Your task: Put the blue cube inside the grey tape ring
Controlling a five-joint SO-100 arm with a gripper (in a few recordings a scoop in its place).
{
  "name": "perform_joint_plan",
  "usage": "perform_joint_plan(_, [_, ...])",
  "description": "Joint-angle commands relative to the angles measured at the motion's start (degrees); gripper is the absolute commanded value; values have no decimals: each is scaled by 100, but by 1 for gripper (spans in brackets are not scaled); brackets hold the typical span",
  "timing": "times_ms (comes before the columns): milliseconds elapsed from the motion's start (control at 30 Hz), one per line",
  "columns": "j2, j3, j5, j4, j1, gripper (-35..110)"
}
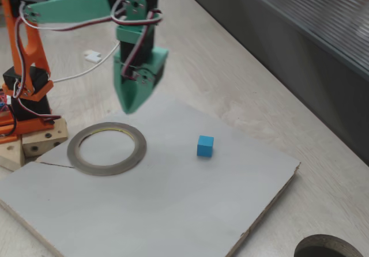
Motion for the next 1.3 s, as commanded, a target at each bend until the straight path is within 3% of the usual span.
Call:
perform_joint_plan(0, [-642, -1116, 18, 79, -53, 2])
perform_joint_plan(400, [-2479, -3753, -9, 70, -44, 2])
perform_joint_plan(1000, [-2593, -3832, -9, 70, -53, 4])
perform_joint_plan(1100, [-2593, -3832, -18, 70, -53, 13])
perform_joint_plan(1267, [-2593, -3832, -18, 88, -53, 42])
